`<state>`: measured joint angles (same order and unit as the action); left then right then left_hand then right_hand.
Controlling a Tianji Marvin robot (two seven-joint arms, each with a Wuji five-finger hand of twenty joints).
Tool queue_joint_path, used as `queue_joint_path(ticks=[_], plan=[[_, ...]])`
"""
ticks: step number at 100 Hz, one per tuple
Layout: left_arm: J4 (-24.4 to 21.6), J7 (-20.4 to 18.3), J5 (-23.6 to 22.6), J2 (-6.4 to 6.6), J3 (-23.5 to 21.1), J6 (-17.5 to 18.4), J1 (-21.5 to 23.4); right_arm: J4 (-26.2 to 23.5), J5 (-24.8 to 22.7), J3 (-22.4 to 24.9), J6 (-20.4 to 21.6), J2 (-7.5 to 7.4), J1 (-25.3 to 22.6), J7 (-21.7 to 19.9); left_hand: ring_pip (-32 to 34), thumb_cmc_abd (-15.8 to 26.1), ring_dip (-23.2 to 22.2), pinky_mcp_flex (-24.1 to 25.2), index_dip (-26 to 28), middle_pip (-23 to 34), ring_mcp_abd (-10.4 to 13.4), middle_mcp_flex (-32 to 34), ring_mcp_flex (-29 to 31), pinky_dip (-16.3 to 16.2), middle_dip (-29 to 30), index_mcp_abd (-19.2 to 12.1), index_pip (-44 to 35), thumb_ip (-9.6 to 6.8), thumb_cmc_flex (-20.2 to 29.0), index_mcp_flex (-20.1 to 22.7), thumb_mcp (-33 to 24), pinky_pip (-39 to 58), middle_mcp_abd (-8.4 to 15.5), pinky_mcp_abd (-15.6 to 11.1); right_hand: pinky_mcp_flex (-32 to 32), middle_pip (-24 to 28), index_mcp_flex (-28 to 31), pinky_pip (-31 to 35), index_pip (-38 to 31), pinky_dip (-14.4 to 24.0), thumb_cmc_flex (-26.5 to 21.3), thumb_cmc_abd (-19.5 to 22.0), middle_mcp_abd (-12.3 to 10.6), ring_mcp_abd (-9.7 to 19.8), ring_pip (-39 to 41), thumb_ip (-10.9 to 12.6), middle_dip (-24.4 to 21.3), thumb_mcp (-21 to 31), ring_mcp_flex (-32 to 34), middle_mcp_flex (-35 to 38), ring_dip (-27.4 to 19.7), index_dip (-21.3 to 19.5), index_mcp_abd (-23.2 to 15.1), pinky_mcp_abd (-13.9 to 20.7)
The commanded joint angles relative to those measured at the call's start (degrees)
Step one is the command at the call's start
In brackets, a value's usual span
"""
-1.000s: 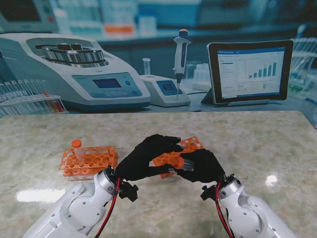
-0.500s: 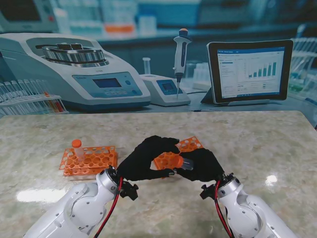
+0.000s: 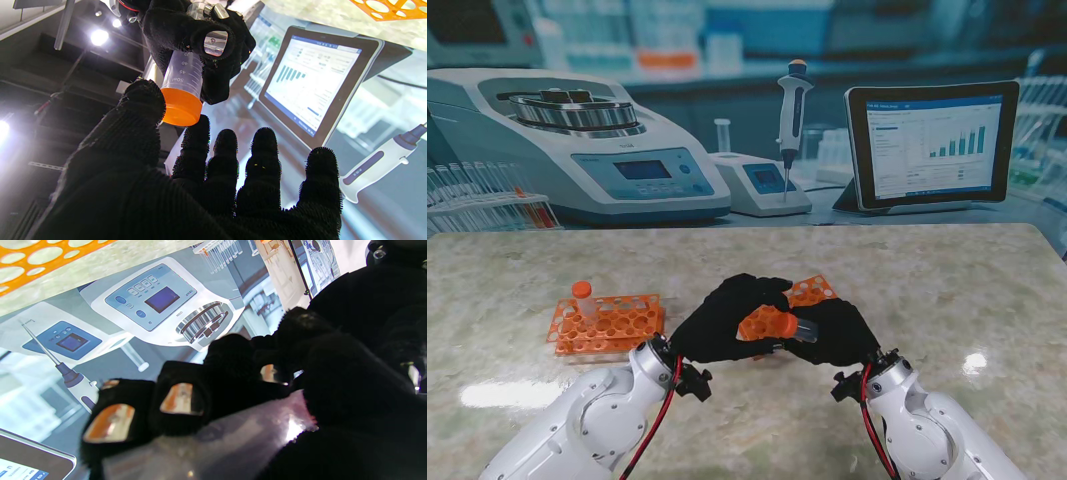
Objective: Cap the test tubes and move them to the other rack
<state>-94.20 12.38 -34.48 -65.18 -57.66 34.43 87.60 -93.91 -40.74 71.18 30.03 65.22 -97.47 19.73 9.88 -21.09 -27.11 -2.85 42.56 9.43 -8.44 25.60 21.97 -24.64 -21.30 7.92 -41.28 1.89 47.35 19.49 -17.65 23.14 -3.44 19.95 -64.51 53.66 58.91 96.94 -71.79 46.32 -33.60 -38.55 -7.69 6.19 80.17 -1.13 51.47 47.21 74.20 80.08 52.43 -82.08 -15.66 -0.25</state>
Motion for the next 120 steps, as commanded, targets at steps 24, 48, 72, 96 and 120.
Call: queue_joint_path(ticks=[24, 48, 72, 96, 120], plan=[[0.46, 0.11, 0.67, -0.5, 1.15, -0.03, -0.76, -0.16, 0.15, -0.11, -0.38, 0.18, -0.35, -0.27, 1.11, 6.03, -1.78, 0.17, 2.85, 1.16, 1.59, 0.6, 2.78, -1.71, -1.15, -3.5, -11.65, -2.63, 14.4, -1.72, 10.12, 2.76, -0.53, 0.71, -4.34, -0.25, 0.57, 16.95, -3.2, 2.6, -1.73, 1.92, 0.43, 3.87, 9.94, -0.23, 0.74, -0.08, 1.54, 2.39, 2.91, -1.58, -4.95, 6.58], [0.6, -0.69, 1.76, -0.49, 1.68, 0.13, -0.96, -0.19, 0.17, 0.0, -0.36, 0.17, -0.43, -0.34, 1.49, 11.47, -2.2, 0.26, 1.33, 1.71, 1.58, 1.56, 3.48, -1.7, -1.45, -3.46, -16.34, -2.94, 21.76, -0.81, 13.36, 2.71, -0.47, 0.96, -4.34, -0.26, 0.57, 16.95, -3.2, 2.6, -1.74, 1.96, 0.38, 3.87, 9.94, -0.23, 0.74, -0.09, 1.54, 2.39, 2.91, -1.58, -4.95, 6.58], [0.97, 0.05, 0.95, -0.58, 1.75, 1.1, -1.09, -0.18, 0.16, 0.0, -0.36, 0.17, -0.42, -0.34, 1.62, 9.23, -2.26, 0.41, -1.86, 1.81, 1.7, 2.09, 3.94, -1.7, -1.34, -3.79, -14.6, -4.4, 26.55, 1.16, 11.12, 2.7, -0.25, 0.92, -4.34, -0.26, 0.57, 16.95, -3.2, 2.6, -1.71, 1.99, 0.4, 3.87, 9.94, -0.24, 0.73, -0.09, 1.54, 2.39, 2.91, -1.58, -4.95, 6.58], [1.8, 1.32, -0.81, -0.67, 2.03, 2.34, -1.55, -0.15, 0.08, 0.15, -0.32, 0.16, -0.46, -0.31, 1.4, 4.75, -2.03, 1.25, -3.81, 1.24, 2.22, 1.75, 3.74, -2.07, -0.74, -5.75, -14.22, -3.11, 26.62, 2.57, 5.27, 2.79, 0.13, 0.65, -4.34, -0.33, 0.52, 16.95, -3.17, 2.6, -1.71, 2.0, 0.42, 3.87, 9.94, -0.26, 0.7, -0.14, 1.54, 2.37, 2.91, -1.58, -4.99, 6.58], [2.28, 3.46, -2.87, -0.91, 2.21, 3.26, -1.69, -0.1, 0.06, 0.25, -0.27, 0.15, -0.47, -0.34, 1.66, 2.06, -1.84, 0.81, -6.64, 0.95, 2.41, 2.6, 4.34, -1.92, -0.15, -7.66, -5.7, -0.58, 25.29, 7.92, -3.6, 3.67, 0.32, 0.58, -4.34, -0.33, 0.52, 16.95, -3.17, 2.6, -1.77, 1.9, 0.47, 3.87, 9.94, -0.26, 0.71, -0.16, 1.54, 2.39, 2.91, -1.59, -4.99, 6.58]])
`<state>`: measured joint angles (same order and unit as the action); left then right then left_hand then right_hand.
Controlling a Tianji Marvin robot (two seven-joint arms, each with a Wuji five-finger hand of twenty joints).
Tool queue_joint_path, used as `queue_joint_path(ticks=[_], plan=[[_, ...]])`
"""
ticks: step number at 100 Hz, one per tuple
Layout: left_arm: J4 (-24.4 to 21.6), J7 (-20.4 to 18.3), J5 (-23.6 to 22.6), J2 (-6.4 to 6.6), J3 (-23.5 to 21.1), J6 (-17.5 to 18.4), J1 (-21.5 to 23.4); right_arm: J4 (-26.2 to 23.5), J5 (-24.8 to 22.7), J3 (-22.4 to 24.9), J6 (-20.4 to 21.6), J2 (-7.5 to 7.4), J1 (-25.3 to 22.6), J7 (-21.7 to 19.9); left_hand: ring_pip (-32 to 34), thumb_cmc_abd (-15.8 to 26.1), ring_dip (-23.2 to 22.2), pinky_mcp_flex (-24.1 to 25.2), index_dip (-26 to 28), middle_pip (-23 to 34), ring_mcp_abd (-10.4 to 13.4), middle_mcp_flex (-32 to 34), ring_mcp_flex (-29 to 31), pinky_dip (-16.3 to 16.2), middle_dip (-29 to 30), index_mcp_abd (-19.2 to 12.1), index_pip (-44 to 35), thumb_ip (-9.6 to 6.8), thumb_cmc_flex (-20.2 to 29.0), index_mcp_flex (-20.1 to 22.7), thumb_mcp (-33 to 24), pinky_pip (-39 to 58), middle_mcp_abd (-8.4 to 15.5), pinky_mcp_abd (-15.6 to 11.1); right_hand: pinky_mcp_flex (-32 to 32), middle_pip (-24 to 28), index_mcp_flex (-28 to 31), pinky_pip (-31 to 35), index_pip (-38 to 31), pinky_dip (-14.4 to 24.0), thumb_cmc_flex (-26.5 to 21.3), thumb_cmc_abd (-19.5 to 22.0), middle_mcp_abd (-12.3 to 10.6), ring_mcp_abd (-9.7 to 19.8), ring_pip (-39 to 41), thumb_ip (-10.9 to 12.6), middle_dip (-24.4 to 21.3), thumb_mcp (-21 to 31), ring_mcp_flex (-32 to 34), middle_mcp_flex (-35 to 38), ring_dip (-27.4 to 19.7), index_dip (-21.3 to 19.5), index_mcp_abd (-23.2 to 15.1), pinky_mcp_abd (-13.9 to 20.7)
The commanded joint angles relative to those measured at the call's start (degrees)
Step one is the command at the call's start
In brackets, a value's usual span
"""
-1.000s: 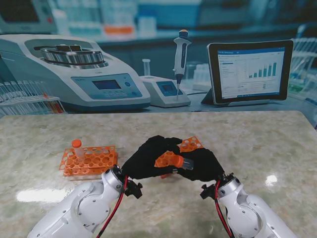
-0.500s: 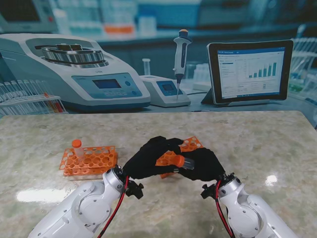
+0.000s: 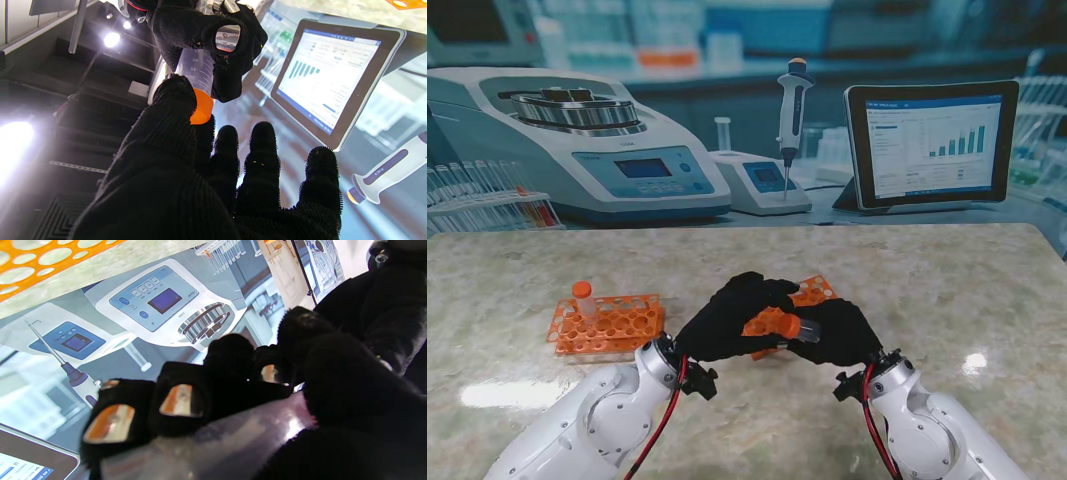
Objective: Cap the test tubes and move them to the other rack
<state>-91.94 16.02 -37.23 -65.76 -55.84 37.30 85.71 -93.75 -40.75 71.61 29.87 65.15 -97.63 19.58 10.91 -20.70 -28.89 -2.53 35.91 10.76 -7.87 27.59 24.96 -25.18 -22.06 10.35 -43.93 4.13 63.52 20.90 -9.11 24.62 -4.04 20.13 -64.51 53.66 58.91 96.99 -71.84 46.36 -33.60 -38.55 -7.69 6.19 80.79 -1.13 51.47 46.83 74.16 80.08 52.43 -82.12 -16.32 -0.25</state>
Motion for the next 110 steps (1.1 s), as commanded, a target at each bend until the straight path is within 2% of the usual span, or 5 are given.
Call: queue_joint_path(ticks=[1, 23, 57, 99, 110], plan=[[0.03, -0.09, -0.19, -0.33, 0.38, 0.42, 0.2, -0.26, 0.07, -0.17, -0.1, 0.23, -0.31, -0.2, 0.68, 1.71, -0.07, 0.46, -0.34, -0.38, 1.87, 0.69, 1.43, -1.37, 0.63, -10.26, -2.42, -2.82, 9.01, 6.95, -12.49, 2.27, 0.97, 0.37, -4.34, -0.32, 0.52, 16.9, -3.12, 2.55, -1.73, 1.91, 0.45, 3.87, 9.32, -0.26, 0.72, 0.21, 1.59, 2.39, 2.91, -1.55, -4.33, 6.58], [0.32, 1.42, -1.72, -0.45, 0.38, 0.82, 0.12, -0.15, 0.08, -0.19, -0.05, 0.21, -0.21, -0.28, 0.87, 2.08, 0.05, 0.23, -6.51, -0.55, 1.98, 2.03, 1.95, -0.85, 1.19, -13.47, 8.46, -2.93, 7.56, 13.26, -18.27, 3.16, 1.42, 0.29, -4.34, -0.3, 0.52, 16.9, -3.12, 2.55, -1.7, 2.03, 0.42, 3.87, 9.32, -0.28, 0.73, 0.18, 1.59, 2.37, 2.91, -1.56, -4.33, 6.58], [0.33, 1.53, -1.89, -0.46, 0.34, 1.3, 0.14, -0.06, 0.17, -0.28, -0.15, 0.18, -0.09, -0.52, 0.74, 1.88, 0.22, 0.28, -10.83, -0.87, 2.28, 3.14, 1.83, -0.6, 1.9, -22.77, 12.76, -2.69, 8.67, 13.78, -19.58, 3.34, 2.99, 0.04, -4.34, -0.36, 0.47, 16.9, -3.09, 2.55, -1.78, 2.01, 0.61, 3.87, 9.32, -0.33, 0.71, 0.07, 1.59, 2.37, 2.91, -1.57, -4.37, 6.58], [-0.66, -2.21, -0.73, 0.34, -0.82, 2.57, 0.77, -0.06, 0.18, -0.24, -0.21, 0.15, -0.08, -0.68, -0.4, 1.78, 1.23, 0.95, -13.98, -1.51, 1.74, 3.17, 0.88, 0.2, 3.08, -26.17, 11.83, -1.65, 10.45, 15.97, -25.36, 1.97, 3.46, -0.12, -4.34, -0.33, 0.39, 16.9, -3.0, 2.55, -1.71, 2.05, 0.4, 3.87, 9.32, -0.36, 0.75, -0.04, 1.59, 2.37, 2.91, -1.6, -4.56, 6.58], [-1.17, -3.7, 0.14, 0.61, -1.22, 3.08, 1.14, -0.11, 0.17, -0.16, -0.21, 0.14, -0.14, -0.69, -0.92, 2.35, 1.8, 1.17, -14.47, -1.88, 1.51, 2.86, 0.44, 0.54, 3.49, -25.86, 11.76, -1.01, 10.25, 15.78, -23.31, 1.25, 3.24, -0.15, -4.34, -0.39, 0.39, 16.9, -2.99, 2.55, -1.74, 2.05, 0.37, 3.87, 9.32, -0.39, 0.72, -0.1, 1.59, 2.36, 2.91, -1.61, -4.56, 6.58]])
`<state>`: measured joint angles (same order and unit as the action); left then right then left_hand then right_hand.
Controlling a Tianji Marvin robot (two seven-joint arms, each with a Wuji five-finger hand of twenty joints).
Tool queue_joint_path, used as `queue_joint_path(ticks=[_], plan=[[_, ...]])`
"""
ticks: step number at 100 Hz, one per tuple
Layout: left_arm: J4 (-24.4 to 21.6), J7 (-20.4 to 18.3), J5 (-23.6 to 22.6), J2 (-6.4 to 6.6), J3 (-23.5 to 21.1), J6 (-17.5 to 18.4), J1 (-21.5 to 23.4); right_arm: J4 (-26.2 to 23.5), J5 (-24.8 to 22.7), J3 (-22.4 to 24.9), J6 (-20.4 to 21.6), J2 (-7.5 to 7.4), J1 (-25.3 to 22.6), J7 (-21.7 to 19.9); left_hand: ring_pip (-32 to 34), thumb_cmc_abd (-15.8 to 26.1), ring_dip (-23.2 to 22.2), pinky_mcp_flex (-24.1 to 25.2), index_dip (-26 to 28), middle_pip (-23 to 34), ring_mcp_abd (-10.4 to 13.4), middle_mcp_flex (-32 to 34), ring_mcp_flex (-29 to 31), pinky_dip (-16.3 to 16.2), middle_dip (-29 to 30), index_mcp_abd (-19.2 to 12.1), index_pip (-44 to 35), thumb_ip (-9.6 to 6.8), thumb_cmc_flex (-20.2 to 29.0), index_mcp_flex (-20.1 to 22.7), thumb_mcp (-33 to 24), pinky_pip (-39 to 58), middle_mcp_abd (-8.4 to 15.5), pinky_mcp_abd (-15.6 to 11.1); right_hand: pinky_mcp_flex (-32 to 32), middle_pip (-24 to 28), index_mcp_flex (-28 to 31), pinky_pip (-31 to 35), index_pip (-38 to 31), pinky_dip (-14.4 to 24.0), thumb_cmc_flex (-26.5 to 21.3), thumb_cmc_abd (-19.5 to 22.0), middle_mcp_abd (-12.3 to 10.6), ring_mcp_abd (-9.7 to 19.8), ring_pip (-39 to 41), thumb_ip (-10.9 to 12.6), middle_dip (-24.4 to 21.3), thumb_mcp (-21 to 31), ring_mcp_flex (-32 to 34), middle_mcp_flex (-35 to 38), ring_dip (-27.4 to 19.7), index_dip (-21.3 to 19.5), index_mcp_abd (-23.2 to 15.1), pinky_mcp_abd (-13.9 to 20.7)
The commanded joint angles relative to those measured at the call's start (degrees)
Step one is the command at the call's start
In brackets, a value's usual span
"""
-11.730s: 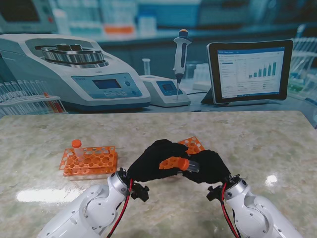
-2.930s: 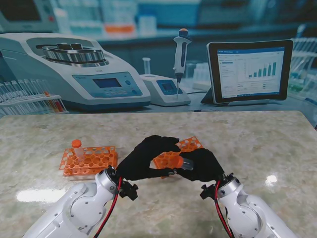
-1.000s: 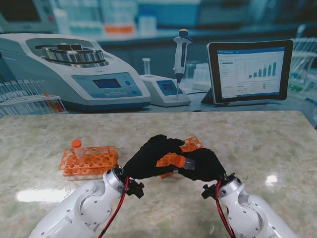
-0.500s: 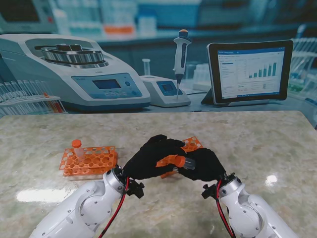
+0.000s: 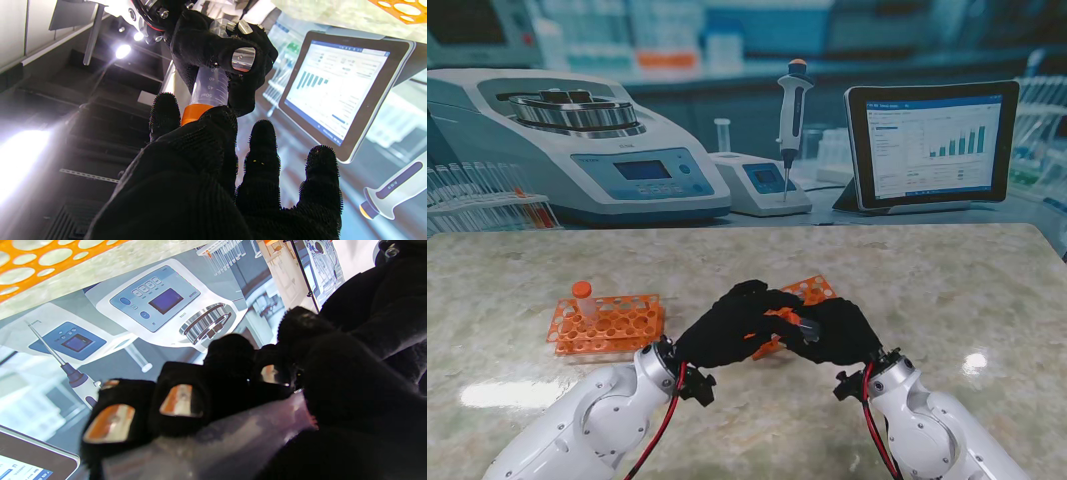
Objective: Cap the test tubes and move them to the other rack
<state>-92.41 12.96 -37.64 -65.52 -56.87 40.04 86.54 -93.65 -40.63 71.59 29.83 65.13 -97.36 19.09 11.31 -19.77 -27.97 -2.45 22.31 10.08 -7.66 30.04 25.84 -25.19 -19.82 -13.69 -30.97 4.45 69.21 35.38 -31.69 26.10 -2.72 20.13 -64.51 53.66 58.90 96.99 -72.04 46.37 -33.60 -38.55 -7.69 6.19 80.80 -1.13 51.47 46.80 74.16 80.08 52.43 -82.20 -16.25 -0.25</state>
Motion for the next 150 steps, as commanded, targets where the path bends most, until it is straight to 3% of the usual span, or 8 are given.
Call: queue_joint_path(ticks=[1, 21, 39, 54, 68, 84, 107, 150], plan=[[-0.74, -0.76, 0.66, 0.38, -0.21, 0.38, 0.35, -0.22, 0.04, -0.14, -0.17, 0.16, -0.41, -0.19, -1.37, 1.48, 0.9, 1.09, -0.92, -1.2, 1.31, 0.42, -0.51, 0.56, 1.26, -1.71, -1.15, -1.33, 4.35, 1.23, -0.44, -0.27, 1.85, -0.15, -4.34, -0.4, 0.4, 16.9, -2.79, 2.55, -1.74, 2.03, 0.36, 3.88, 9.31, -0.39, 0.71, -0.08, 1.59, 2.36, 2.91, -1.52, -4.62, 6.58], [-1.67, -2.34, 2.6, 0.52, -0.59, 1.38, 0.97, -0.15, 0.17, -0.17, -0.09, 0.15, -0.33, -0.34, -1.81, 5.54, 1.42, 1.38, -3.73, -1.93, 0.88, -0.31, -1.47, 0.32, 1.62, 1.0, 2.87, -4.2, 0.04, 0.18, 14.75, -1.8, 1.2, -0.33, -4.34, -0.41, 0.4, 16.9, -2.78, 2.55, -1.73, 2.04, 0.44, 3.88, 9.31, -0.41, 0.73, -0.14, 1.59, 2.37, 2.91, -1.53, -4.62, 6.58], [-2.48, -3.21, 4.71, 0.47, -1.02, 1.74, 1.52, -0.14, 0.19, -0.25, -0.1, 0.14, -0.3, -0.4, -2.03, 6.75, 1.45, 1.6, -4.5, -2.22, 0.93, -1.05, -1.98, 0.16, 1.54, 4.62, 5.41, -4.02, -3.37, -1.28, 19.06, -2.2, 0.95, -0.39, -4.34, -0.39, 0.41, 16.9, -2.78, 2.55, -1.74, 2.05, 0.37, 3.88, 9.31, -0.41, 0.74, -0.12, 1.59, 2.39, 2.91, -1.54, -4.62, 6.58], [-3.0, -3.57, 5.1, 0.53, -1.49, 1.36, 1.63, -0.12, 0.21, -0.32, -0.13, 0.13, -0.26, -0.44, -2.47, 8.62, 1.53, 1.71, -5.05, -3.01, 1.45, -3.52, -3.2, -0.27, 1.46, 14.55, 11.38, -4.85, -6.25, -3.86, 24.2, -2.92, -0.23, -0.64, -4.34, -0.41, 0.41, 16.9, -2.78, 2.55, -1.73, 2.0, 0.41, 3.88, 9.31, -0.41, 0.74, -0.12, 1.59, 2.36, 2.91, -1.54, -4.62, 6.58], [-3.16, -3.86, 5.49, 0.55, -1.82, 0.25, 1.38, -0.13, 0.23, -0.36, -0.14, 0.13, -0.26, -0.48, -2.5, 7.78, 1.43, 2.06, -5.1, -3.11, 1.63, -5.02, -3.93, -0.31, 1.19, 20.08, 13.66, -5.02, -8.8, -6.14, 25.66, -3.29, -0.47, -0.77, -4.34, -0.45, 0.41, 16.9, -2.78, 2.55, -1.73, 2.05, 0.41, 3.88, 9.31, -0.41, 0.73, -0.1, 1.59, 2.36, 2.91, -1.55, -4.62, 6.58], [-2.88, -3.12, 4.33, 0.51, -1.9, -1.51, 1.06, -0.14, 0.18, -0.33, -0.08, 0.13, -0.3, -0.43, -2.36, 5.99, 0.9, 2.27, -0.54, -2.64, 1.94, -6.71, -4.81, -1.01, 0.01, 21.78, 12.74, -5.42, -12.49, -8.87, 26.07, -3.86, -0.65, -0.87, -4.34, -0.44, 0.41, 16.9, -2.78, 2.55, -1.79, 2.0, 0.46, 3.88, 9.31, -0.4, 0.75, -0.1, 1.59, 2.37, 2.91, -1.55, -4.62, 6.58], [-2.15, -1.6, 2.31, 0.4, -1.58, -3.75, 0.44, -0.19, 0.15, -0.27, -0.09, 0.15, -0.36, -0.34, -1.92, 3.63, -0.05, 1.67, 7.33, -2.26, 1.91, -8.67, -5.23, -2.05, -1.05, 21.98, 6.79, -3.76, -17.81, -12.82, 25.03, -3.82, -0.81, -0.76, -4.34, -0.42, 0.41, 16.9, -2.78, 2.55, -1.75, 2.08, 0.33, 3.89, 9.28, -0.4, 0.76, -0.11, 1.59, 2.37, 2.9, -1.55, -4.62, 6.58], [-0.33, -1.07, 2.37, 0.16, 0.32, -5.5, -1.11, -0.2, 0.14, -0.18, -0.04, 0.14, -0.4, -0.36, -1.27, 2.1, -0.82, 1.05, 15.19, -1.57, 1.55, -7.84, -4.16, -2.26, -1.74, 21.62, -3.37, -3.04, -19.26, -16.01, 21.17, -3.32, -1.03, -0.24, -4.34, -0.43, 0.41, 16.9, -2.78, 2.55, -1.77, 2.02, 0.49, 3.89, 9.28, -0.4, 0.74, -0.1, 1.59, 2.37, 2.9, -1.55, -4.62, 6.58]])
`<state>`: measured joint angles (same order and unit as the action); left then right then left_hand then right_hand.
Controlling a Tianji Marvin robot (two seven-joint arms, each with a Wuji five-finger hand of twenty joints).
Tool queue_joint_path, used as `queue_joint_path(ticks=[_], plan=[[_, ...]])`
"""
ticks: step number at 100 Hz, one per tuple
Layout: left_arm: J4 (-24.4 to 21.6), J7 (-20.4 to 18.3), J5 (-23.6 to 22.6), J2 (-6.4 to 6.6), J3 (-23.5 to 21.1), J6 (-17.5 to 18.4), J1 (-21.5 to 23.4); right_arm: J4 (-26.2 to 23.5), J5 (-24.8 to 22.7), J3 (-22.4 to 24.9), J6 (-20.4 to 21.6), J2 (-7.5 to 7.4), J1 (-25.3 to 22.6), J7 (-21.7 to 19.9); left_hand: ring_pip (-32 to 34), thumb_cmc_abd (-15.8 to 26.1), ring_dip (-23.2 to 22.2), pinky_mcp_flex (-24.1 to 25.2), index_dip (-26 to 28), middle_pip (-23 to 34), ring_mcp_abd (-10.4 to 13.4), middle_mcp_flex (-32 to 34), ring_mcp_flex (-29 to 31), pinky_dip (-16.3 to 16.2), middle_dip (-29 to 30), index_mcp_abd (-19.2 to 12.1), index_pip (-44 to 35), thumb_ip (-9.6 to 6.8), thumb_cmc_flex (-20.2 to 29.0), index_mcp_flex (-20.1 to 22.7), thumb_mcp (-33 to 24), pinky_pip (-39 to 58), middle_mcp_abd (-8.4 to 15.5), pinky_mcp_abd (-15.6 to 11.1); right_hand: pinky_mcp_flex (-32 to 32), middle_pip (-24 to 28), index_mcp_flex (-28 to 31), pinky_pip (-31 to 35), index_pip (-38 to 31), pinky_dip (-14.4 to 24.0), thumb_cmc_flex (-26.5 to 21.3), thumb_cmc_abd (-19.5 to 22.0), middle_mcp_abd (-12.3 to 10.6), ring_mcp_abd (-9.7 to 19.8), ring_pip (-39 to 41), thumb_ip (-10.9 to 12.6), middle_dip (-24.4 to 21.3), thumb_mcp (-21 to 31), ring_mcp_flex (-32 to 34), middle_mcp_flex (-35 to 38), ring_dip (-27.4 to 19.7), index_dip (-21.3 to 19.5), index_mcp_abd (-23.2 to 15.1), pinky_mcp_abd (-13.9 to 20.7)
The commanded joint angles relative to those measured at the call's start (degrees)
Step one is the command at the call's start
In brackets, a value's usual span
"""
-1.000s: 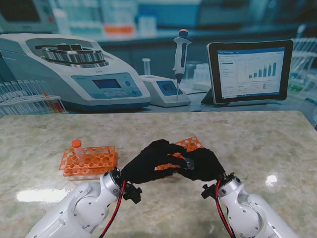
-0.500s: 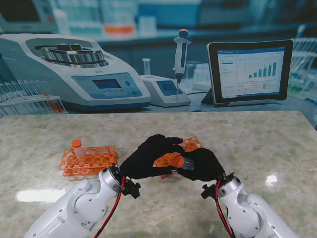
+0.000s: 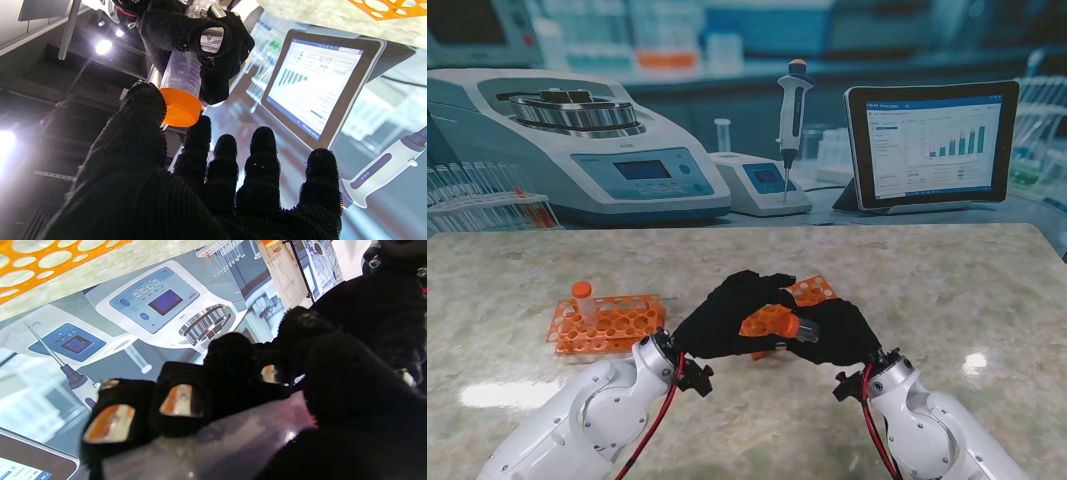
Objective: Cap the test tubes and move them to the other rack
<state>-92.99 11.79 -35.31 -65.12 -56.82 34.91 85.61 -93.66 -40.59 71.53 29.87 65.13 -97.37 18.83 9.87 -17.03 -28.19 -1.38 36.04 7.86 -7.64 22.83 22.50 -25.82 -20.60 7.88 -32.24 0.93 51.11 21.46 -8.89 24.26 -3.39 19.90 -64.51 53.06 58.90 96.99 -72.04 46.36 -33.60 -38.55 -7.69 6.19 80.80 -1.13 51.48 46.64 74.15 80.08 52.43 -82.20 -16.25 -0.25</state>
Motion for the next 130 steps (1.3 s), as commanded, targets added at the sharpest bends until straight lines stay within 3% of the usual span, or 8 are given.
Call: queue_joint_path(ticks=[1, 24, 36, 46, 82, 100, 118, 130], plan=[[0.28, 0.14, 0.04, -0.26, 0.32, -0.4, -0.22, -0.18, 0.1, -0.12, -0.08, 0.14, -0.39, -0.1, 0.24, -0.61, -0.66, -0.04, 1.98, 0.84, 1.51, -0.29, -0.74, -1.64, -1.09, -0.39, -2.84, 0.48, -1.11, -2.25, -1.79, -1.41, -0.43, 0.03, -4.34, 0.17, 0.41, 16.9, -2.78, 2.55, -1.76, 2.04, 0.44, 3.89, 9.28, -0.4, 0.74, 0.07, 1.59, 2.39, 2.9, -1.55, -4.62, 6.58], [0.73, 0.74, -0.32, -0.4, 1.06, -0.65, -0.78, -0.18, 0.1, -0.12, -0.08, 0.14, -0.39, -0.1, 0.82, 1.95, -1.13, -0.52, 7.48, 1.51, 1.25, 0.5, 0.25, -1.38, -1.35, -1.49, -11.93, -0.3, 2.68, -3.34, -3.1, -0.34, -0.59, 0.43, -4.34, 0.18, 0.41, 16.9, -2.78, 2.55, -1.78, 1.98, 0.41, 3.89, 9.28, -0.4, 0.75, 0.08, 1.59, 2.39, 2.9, -1.55, -4.62, 6.58], [0.82, 0.94, -0.2, -0.49, 1.23, -0.67, -0.82, -0.18, 0.1, -0.12, -0.08, 0.14, -0.39, -0.1, 1.24, 3.68, -1.51, -0.59, 6.35, 1.9, 1.03, 1.51, 1.16, -1.02, -1.44, -2.45, -19.08, -2.05, 11.49, -3.8, 2.47, 0.31, -0.69, 0.56, -4.34, 0.18, 0.41, 16.9, -2.78, 2.55, -1.73, 2.02, 0.41, 3.89, 9.28, -0.41, 0.74, 0.08, 1.59, 2.39, 2.9, -1.55, -4.62, 6.58], [0.86, 1.09, 0.09, -0.58, 1.42, -0.67, -0.83, -0.18, 0.1, -0.12, -0.08, 0.14, -0.39, -0.1, 1.74, 6.98, -1.82, -0.76, 6.33, 2.44, 0.87, 2.8, 2.14, -1.02, -1.68, -2.92, -23.62, -2.06, 17.59, -2.58, 3.71, 0.68, -0.68, 0.66, -4.34, 0.18, 0.41, 16.9, -2.78, 2.55, -1.71, 2.02, 0.41, 3.89, 9.28, -0.41, 0.75, 0.09, 1.59, 2.36, 2.9, -1.55, -4.62, 6.58], [1.04, 1.26, -0.26, -0.59, 1.56, 0.35, -0.98, -0.17, 0.11, -0.08, -0.05, 0.14, -0.37, -0.15, 1.98, 7.0, -1.91, -0.28, 3.32, 2.73, 0.86, 3.5, 2.89, -0.94, -1.59, -2.99, -23.63, -3.57, 22.84, -0.46, 0.95, 0.69, -0.35, 0.76, -4.34, 0.16, 0.41, 16.9, -2.78, 2.55, -1.77, 2.04, 0.41, 3.89, 9.28, -0.41, 0.74, 0.01, 1.59, 2.37, 2.9, -1.55, -4.62, 6.58], [1.36, 2.07, -1.09, -0.68, 1.81, 1.2, -1.14, -0.13, 0.13, -0.1, -0.04, 0.14, -0.34, -0.15, 1.78, 3.35, -1.68, -0.36, -0.65, 2.43, 1.55, 3.9, 2.93, -1.46, -1.04, -4.84, -21.5, -1.19, 22.84, 2.21, -7.07, 1.37, 0.28, 1.35, -4.34, 0.16, 0.41, 16.9, -2.78, 2.55, -1.76, 2.09, 0.28, 3.89, 9.28, -0.41, 0.74, -0.02, 1.59, 2.37, 2.9, -1.55, -4.62, 6.58], [1.8, 3.61, -2.59, -0.85, 1.96, 2.37, -1.25, -0.07, 0.16, -0.09, -0.04, 0.15, -0.29, -0.14, 2.06, 0.04, -1.49, -0.77, -6.42, 2.33, 1.31, 5.26, 3.81, -1.3, -0.54, -5.89, -11.91, 0.88, 22.82, 10.86, -13.3, 2.29, 0.05, 1.59, -4.34, 0.13, 0.41, 16.9, -2.78, 2.55, -1.7, 2.06, 0.38, 3.89, 9.28, -0.42, 0.73, -0.03, 1.59, 2.38, 2.9, -1.55, -4.62, 6.58], [1.83, 4.48, -3.57, -0.89, 1.78, 3.05, -1.11, -0.02, 0.17, -0.08, -0.04, 0.14, -0.25, -0.15, 2.16, 0.07, -1.32, -0.89, -7.83, 2.11, 1.35, 6.03, 4.26, -0.84, -0.17, -6.74, -6.84, 0.67, 22.28, 14.78, -16.55, 2.77, 0.08, 1.44, -4.34, 0.12, 0.41, 16.9, -2.78, 2.55, -1.76, 2.05, 0.42, 3.89, 9.28, -0.42, 0.73, -0.03, 1.59, 2.37, 2.9, -1.55, -4.62, 6.58]])
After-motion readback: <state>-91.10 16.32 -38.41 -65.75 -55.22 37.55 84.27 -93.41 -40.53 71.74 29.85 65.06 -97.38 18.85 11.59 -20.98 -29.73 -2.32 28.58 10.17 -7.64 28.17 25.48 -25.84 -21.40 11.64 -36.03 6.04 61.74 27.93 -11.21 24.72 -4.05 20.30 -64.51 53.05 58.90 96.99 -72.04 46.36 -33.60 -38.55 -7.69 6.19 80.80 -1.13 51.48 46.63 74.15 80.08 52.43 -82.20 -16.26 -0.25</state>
